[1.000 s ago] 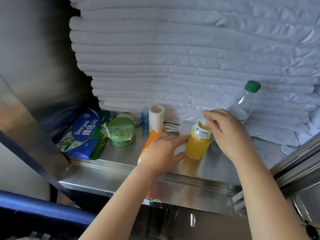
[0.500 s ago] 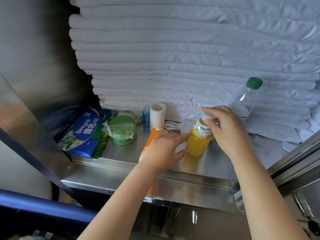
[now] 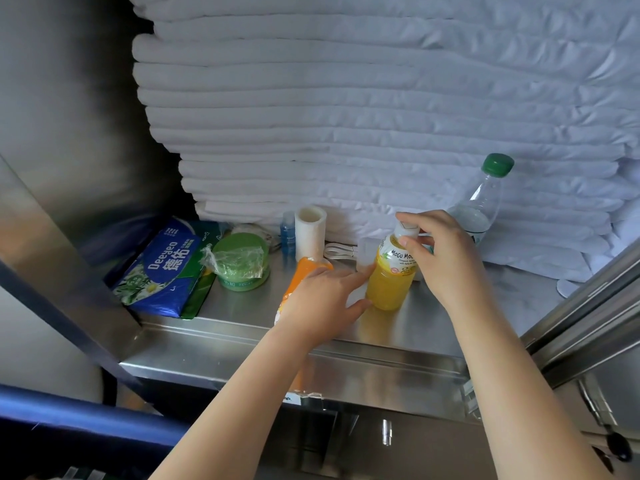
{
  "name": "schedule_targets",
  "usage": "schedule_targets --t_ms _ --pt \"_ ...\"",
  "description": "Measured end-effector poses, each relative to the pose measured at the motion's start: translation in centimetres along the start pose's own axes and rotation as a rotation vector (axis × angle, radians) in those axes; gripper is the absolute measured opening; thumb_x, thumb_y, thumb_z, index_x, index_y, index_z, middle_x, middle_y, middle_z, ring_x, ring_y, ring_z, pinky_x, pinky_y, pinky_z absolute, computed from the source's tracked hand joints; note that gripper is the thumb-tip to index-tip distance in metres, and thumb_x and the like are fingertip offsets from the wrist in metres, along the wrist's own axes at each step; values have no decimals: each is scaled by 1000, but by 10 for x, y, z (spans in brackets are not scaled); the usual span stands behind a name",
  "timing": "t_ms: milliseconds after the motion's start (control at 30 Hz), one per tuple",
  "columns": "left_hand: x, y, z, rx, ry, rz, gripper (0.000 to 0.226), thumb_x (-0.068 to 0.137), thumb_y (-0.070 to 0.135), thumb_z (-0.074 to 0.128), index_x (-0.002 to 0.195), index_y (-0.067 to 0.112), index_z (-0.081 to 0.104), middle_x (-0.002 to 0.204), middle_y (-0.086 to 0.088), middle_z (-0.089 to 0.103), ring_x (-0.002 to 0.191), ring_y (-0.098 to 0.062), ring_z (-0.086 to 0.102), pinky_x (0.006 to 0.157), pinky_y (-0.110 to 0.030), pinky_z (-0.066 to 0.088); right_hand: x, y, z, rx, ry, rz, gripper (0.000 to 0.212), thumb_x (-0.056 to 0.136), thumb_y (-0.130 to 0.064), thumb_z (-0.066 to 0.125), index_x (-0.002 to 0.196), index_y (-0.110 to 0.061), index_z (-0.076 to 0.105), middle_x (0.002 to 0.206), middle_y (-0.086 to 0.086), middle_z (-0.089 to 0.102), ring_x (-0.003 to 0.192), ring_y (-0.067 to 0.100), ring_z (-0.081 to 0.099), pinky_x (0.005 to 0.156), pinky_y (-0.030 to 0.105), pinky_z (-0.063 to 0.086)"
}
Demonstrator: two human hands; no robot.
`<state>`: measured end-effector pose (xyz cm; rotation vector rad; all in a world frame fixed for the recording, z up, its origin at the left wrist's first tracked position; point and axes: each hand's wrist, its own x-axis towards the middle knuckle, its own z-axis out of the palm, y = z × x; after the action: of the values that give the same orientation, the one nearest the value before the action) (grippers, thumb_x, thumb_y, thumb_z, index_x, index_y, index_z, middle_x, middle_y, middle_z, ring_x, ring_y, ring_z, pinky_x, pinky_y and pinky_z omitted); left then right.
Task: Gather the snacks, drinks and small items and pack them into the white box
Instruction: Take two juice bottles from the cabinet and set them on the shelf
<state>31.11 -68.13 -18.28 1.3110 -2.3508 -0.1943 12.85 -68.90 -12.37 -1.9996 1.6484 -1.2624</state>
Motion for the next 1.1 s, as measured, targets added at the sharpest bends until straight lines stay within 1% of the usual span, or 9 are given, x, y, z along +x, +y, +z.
schedule_targets --t_ms 167,300,433,533,600,700,833,933,1100 --pt "1 -1 4 13 -4 5 58 93 41 48 146 35 25 115 6 61 102 -15 52 91 -20 24 3 -1 2 -64 -5 -39 33 87 -3 61 117 -17 63 108 -10 52 94 18 60 85 32 51" --pt "3 -2 6 11 4 6 58 93 42 48 146 36 26 115 8 62 101 -14 52 88 -19 23 4 0 1 -18 -21 -23 33 87 -4 62 117 -19 63 109 -9 53 97 17 59 82 20 48" --pt "3 -4 6 -32 23 -5 54 93 37 49 144 34 32 114 9 64 102 -15 55 91 -22 30 -4 -3 3 -101 52 -63 40 85 -6 65 123 -16 59 116 -3 52 103 18 57 92 27 47" --pt "3 -5 2 -191 101 -65 38 95 25 48 133 27 49 106 10 68 100 -11 60 92 -31 42 -25 -7 9 -186 237 -232 40 83 -5 65 122 -11 57 118 5 53 110 21 52 97 26 40" --pt "1 -3 -4 -425 186 -151 28 96 14 42 114 24 61 91 13 68 86 -5 60 85 -27 45 -42 -7 18 -156 265 -317 30 84 -2 62 113 -9 60 110 5 56 101 23 56 92 32 45" --pt "-7 3 -15 -634 388 -218 30 92 8 36 95 23 62 82 10 63 76 -5 57 72 -22 46 -62 -5 32 -136 158 -366 20 84 1 60 103 -5 63 102 6 59 94 23 59 86 34 48" --pt "-29 -2 -24 -588 566 -315 25 94 5 42 107 18 58 99 7 59 88 -5 56 75 -16 44 -66 0 44 -177 -21 -374 27 81 4 63 104 -8 64 107 1 60 101 16 57 92 18 40" --pt "-50 -13 -17 -398 428 -504 42 88 12 58 127 19 48 121 6 46 110 -7 45 87 -20 35 -63 -4 56 -164 -142 -329 29 85 -7 62 114 -14 60 112 -3 58 103 12 56 88 14 39" --pt "-67 -14 -7 -533 239 -705 71 80 42 69 137 20 34 120 10 41 106 -10 50 83 -26 44 -50 -18 90 -31 -325 -70 43 94 -31 51 137 -28 43 125 -5 51 100 9 57 85 27 49"
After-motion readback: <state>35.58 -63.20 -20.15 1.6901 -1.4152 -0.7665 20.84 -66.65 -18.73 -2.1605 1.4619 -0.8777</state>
